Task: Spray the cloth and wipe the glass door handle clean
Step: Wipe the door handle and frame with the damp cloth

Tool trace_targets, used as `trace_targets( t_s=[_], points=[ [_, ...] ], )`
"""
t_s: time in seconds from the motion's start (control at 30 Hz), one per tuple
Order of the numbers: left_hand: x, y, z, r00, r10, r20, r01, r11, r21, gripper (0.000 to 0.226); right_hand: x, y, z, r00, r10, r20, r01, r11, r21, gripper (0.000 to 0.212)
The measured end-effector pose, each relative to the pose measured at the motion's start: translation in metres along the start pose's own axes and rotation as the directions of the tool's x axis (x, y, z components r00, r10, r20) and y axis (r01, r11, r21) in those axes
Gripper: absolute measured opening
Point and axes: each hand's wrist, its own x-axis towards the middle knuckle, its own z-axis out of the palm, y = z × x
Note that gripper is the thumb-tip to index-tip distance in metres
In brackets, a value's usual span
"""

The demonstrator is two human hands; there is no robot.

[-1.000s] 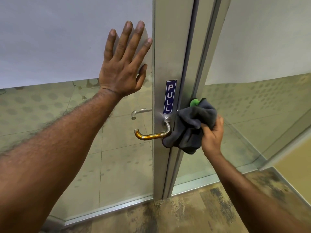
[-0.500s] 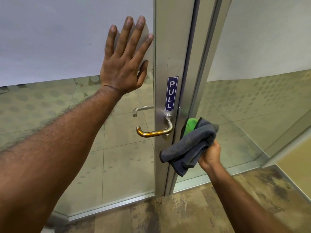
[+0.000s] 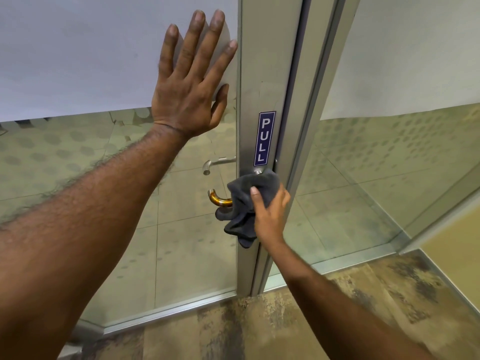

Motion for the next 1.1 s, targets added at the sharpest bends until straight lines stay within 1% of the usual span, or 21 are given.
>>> trace_targets(
  t_s=[0.03,0.07,0.17,0.2,0.23,0.33,0.37,0.4,0.47,0.5,0.57,0.63,0.67,0.7,0.77,0.83,0.87,0.93,0.97,1.03,1.1],
  points=[
    [0.000,0.000,0.000,1.000,-0.001,-0.001,0.001,1.000,-0.003,0.060,-0.004,-0.001,0.003,0.997,-0.081,0.019,0.083,0.990,-0.110,0.072],
    [0.001,-0.001,-0.001,1.000,-0.002,0.000,0.002,1.000,-0.010,0.061,-0.008,0.000,0.003,0.989,-0.139,0.054,0.146,0.974,-0.175,0.073],
    [0.002,0.000,0.000,1.000,0.000,0.011,0.001,1.000,-0.016,0.061,-0.010,0.013,-0.013,0.954,-0.235,0.188,0.282,0.914,-0.290,0.068],
    [0.001,0.000,0.000,1.000,-0.001,0.012,0.001,1.000,-0.016,0.062,-0.009,0.017,-0.022,0.942,-0.251,0.224,0.312,0.901,-0.301,0.064],
    [0.001,0.000,-0.001,1.000,0.000,0.011,0.001,1.000,-0.016,0.062,-0.005,0.021,-0.029,0.940,-0.245,0.237,0.308,0.910,-0.277,0.058],
    [0.000,0.000,-0.002,1.000,-0.003,0.025,0.004,1.000,-0.027,0.062,0.007,0.016,-0.031,0.979,-0.099,0.177,0.120,0.986,-0.112,0.046],
    [0.000,-0.001,-0.002,1.000,-0.003,0.026,0.003,1.000,-0.028,0.062,0.013,0.011,-0.025,0.988,-0.070,0.134,0.084,0.992,-0.097,0.049],
    [0.000,-0.001,-0.002,1.000,-0.003,0.025,0.003,1.000,-0.026,0.062,0.018,0.004,-0.018,0.993,-0.058,0.099,0.070,0.991,-0.116,0.058],
    [0.000,-0.001,-0.002,1.000,0.000,0.028,0.001,1.000,-0.028,0.062,0.022,-0.012,-0.006,0.991,-0.101,0.085,0.119,0.962,-0.246,0.072],
    [0.000,-0.002,-0.002,1.000,0.001,0.026,-0.001,1.000,-0.029,0.062,0.020,-0.017,-0.003,0.984,-0.148,0.104,0.174,0.928,-0.329,0.072],
    [0.000,-0.001,-0.001,1.000,0.000,0.018,0.000,1.000,-0.026,0.062,0.015,-0.013,-0.007,0.946,-0.257,0.195,0.319,0.837,-0.445,0.063],
    [-0.001,0.001,-0.001,1.000,0.001,0.025,0.000,1.000,-0.028,0.062,0.007,0.004,-0.019,0.899,-0.317,0.303,0.431,0.763,-0.481,0.054],
    [-0.001,0.001,0.000,1.000,0.001,0.031,0.000,0.999,-0.033,0.062,0.005,0.014,-0.026,0.892,-0.319,0.321,0.443,0.761,-0.475,0.052],
    [-0.001,0.001,0.000,1.000,0.000,0.031,0.001,0.999,-0.038,0.062,0.003,0.021,-0.032,0.904,-0.300,0.305,0.416,0.784,-0.461,0.051],
    [-0.001,0.002,-0.002,1.000,0.005,0.029,-0.004,0.999,-0.038,0.062,0.005,0.025,-0.037,0.949,-0.227,0.219,0.300,0.866,-0.400,0.047],
    [0.000,0.001,-0.002,0.999,0.010,0.034,-0.009,0.999,-0.045,0.062,0.013,0.018,-0.032,0.977,-0.173,0.128,0.209,0.905,-0.371,0.045],
    [0.000,0.000,-0.002,0.999,0.009,0.034,-0.008,0.999,-0.046,0.062,0.018,0.012,-0.027,0.983,-0.162,0.091,0.184,0.909,-0.373,0.047],
    [0.000,0.000,-0.002,0.999,0.005,0.032,-0.004,0.999,-0.037,0.062,0.027,-0.004,-0.014,0.988,-0.150,0.036,0.153,0.911,-0.383,0.058],
    [0.000,0.000,-0.002,0.999,0.001,0.036,0.000,0.999,-0.036,0.062,0.029,-0.011,-0.008,0.986,-0.165,0.020,0.158,0.896,-0.416,0.061],
    [-0.001,-0.001,-0.001,0.999,-0.001,0.042,0.003,0.999,-0.044,0.062,0.025,-0.016,0.001,0.973,-0.229,0.039,0.217,0.835,-0.506,0.056],
    [-0.001,-0.002,-0.001,0.999,-0.005,0.032,0.007,0.999,-0.038,0.062,0.012,-0.009,0.001,0.947,-0.295,0.130,0.317,0.776,-0.545,0.051]
  ],
)
